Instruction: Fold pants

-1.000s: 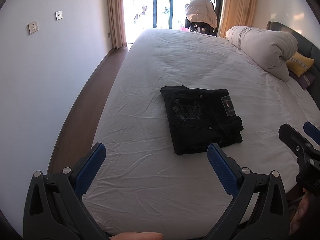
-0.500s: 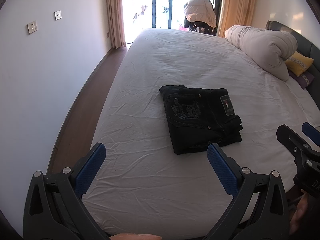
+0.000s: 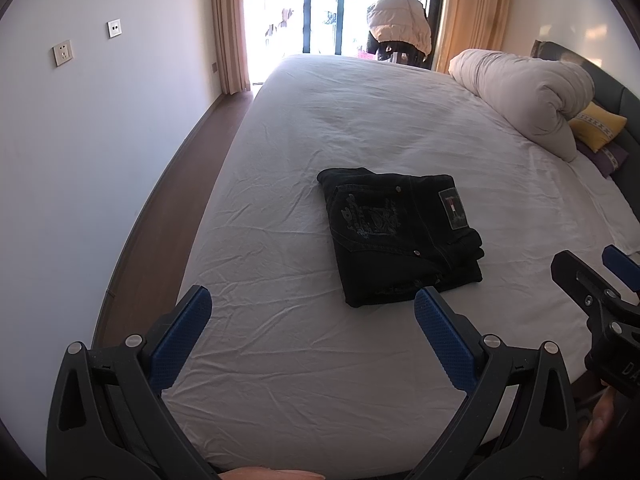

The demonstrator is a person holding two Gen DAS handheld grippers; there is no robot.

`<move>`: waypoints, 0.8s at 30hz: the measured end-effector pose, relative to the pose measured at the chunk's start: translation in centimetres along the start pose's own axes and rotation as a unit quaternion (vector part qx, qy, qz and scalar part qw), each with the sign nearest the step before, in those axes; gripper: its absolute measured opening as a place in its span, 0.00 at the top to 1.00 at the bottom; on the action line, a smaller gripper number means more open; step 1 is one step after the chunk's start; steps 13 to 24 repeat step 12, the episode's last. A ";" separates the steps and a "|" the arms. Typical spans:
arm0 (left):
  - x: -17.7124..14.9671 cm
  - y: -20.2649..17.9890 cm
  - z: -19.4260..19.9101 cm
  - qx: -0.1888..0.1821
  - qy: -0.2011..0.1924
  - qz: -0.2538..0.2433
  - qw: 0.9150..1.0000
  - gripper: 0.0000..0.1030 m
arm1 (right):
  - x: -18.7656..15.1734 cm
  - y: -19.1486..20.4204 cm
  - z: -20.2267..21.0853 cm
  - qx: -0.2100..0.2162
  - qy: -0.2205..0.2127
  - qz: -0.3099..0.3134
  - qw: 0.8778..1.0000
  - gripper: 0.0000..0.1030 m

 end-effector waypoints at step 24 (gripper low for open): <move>-0.2 0.0 0.0 -0.010 0.003 0.003 1.000 0.00 | -0.1 -0.1 0.2 0.001 0.003 -0.001 1.000 0.00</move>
Point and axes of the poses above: each gripper's, at about its wrist camera, not at the fingertips, and z roughly against the way its jaws point, y to its left, x to its top, the point moved 9 cm from there along -z, roughly the way its jaws point, and after that the axes turned 10 degrees about -y, right-handed, at the moved point
